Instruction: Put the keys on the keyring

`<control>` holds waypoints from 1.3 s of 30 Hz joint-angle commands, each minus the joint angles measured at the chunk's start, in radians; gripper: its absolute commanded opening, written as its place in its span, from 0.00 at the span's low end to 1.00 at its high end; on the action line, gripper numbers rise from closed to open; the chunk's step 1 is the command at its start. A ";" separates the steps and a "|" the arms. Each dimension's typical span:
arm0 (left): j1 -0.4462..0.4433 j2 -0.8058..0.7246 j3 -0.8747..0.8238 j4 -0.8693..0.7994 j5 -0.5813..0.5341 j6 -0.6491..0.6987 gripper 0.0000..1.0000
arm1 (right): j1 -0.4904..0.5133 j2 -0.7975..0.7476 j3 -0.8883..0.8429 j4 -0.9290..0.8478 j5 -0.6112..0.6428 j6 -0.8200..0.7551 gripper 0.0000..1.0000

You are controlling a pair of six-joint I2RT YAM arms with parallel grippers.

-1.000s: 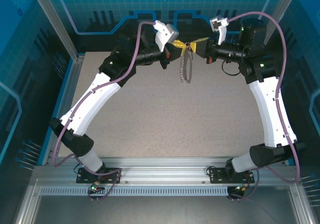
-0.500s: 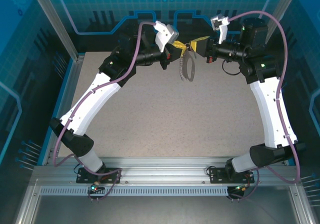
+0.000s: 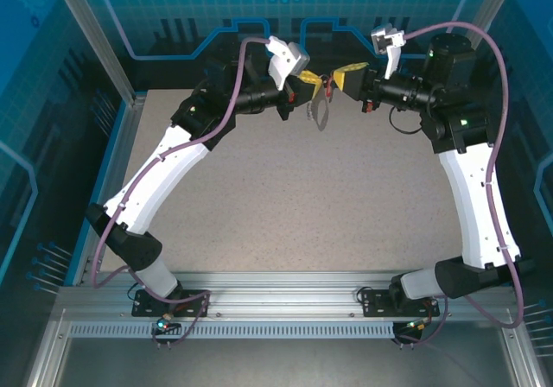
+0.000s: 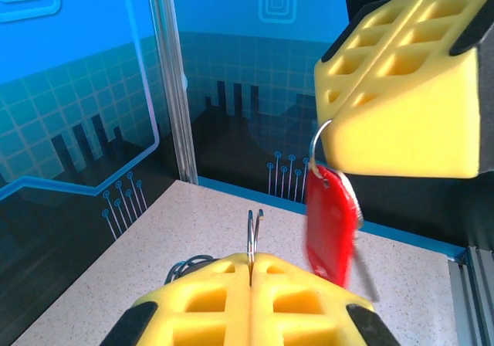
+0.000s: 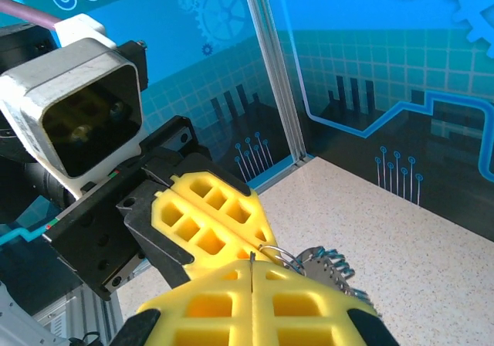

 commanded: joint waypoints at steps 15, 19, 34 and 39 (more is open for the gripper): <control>-0.013 0.007 0.055 0.011 -0.005 0.023 0.00 | 0.040 0.060 0.040 -0.012 -0.023 -0.018 0.00; -0.013 0.007 0.056 0.008 -0.004 0.026 0.00 | 0.041 0.066 0.038 -0.012 -0.010 -0.021 0.00; -0.017 0.000 0.047 0.028 0.000 0.022 0.00 | -0.046 0.042 -0.060 0.054 -0.042 0.051 0.00; -0.021 -0.002 0.040 0.046 -0.014 0.017 0.00 | -0.046 0.047 -0.063 0.053 -0.092 0.054 0.00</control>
